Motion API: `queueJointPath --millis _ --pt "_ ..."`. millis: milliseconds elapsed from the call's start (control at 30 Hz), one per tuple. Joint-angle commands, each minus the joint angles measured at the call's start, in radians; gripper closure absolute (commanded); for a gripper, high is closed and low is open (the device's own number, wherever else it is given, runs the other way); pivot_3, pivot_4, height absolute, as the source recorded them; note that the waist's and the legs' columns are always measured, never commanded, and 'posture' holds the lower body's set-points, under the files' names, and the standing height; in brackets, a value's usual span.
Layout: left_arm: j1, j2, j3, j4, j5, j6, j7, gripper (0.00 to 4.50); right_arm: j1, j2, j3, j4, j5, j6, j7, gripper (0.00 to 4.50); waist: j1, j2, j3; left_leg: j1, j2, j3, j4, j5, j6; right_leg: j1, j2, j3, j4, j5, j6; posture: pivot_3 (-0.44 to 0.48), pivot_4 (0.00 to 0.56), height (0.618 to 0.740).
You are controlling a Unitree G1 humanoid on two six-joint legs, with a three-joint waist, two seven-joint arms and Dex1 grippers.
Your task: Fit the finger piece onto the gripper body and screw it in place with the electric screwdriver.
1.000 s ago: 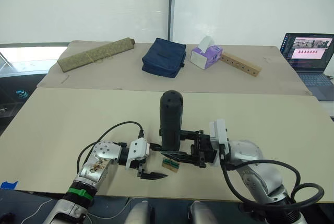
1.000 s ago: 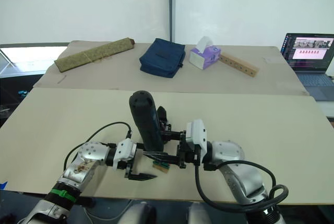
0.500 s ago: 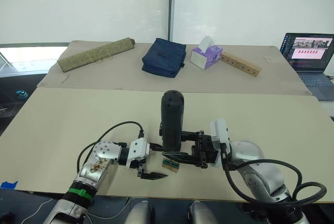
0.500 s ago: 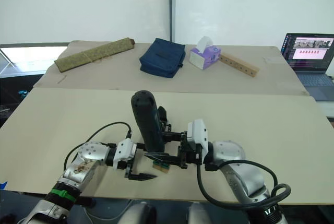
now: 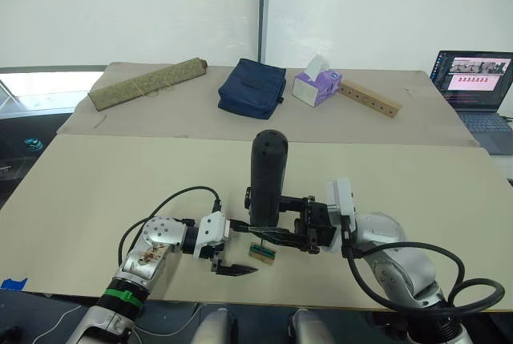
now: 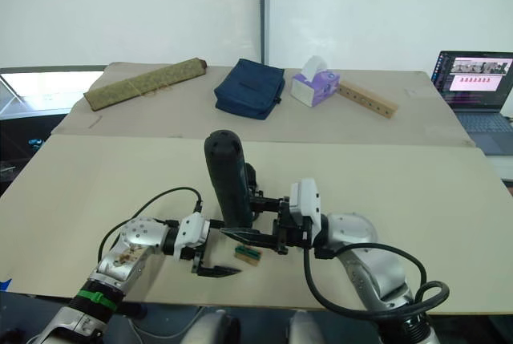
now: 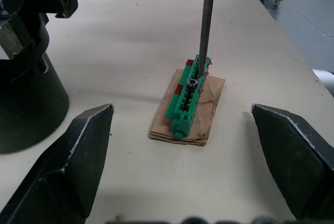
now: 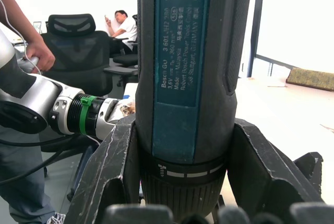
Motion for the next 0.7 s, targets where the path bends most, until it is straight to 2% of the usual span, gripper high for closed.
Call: queueJointPath --millis 33,700 --pt "0.024 -0.008 -0.046 0.026 0.026 0.016 0.0 0.05 -0.016 0.008 -0.013 -0.028 0.006 -0.033 0.005 2.6 0.0 0.0 0.0 0.0 0.0 0.0 0.0 0.0 0.0 0.0 0.0 0.0 0.0 0.0 0.0 0.0 0.15 0.74" --pt "0.034 -0.009 -0.047 0.041 0.029 0.002 0.002 0.05 -0.013 0.017 -0.004 -0.018 -0.015 -0.039 0.006 2.6 0.0 0.001 0.0 0.0 0.0 0.0 0.0 0.0 0.0 0.0 0.0 0.0 0.0 0.0 0.0 0.0 0.15 0.74"
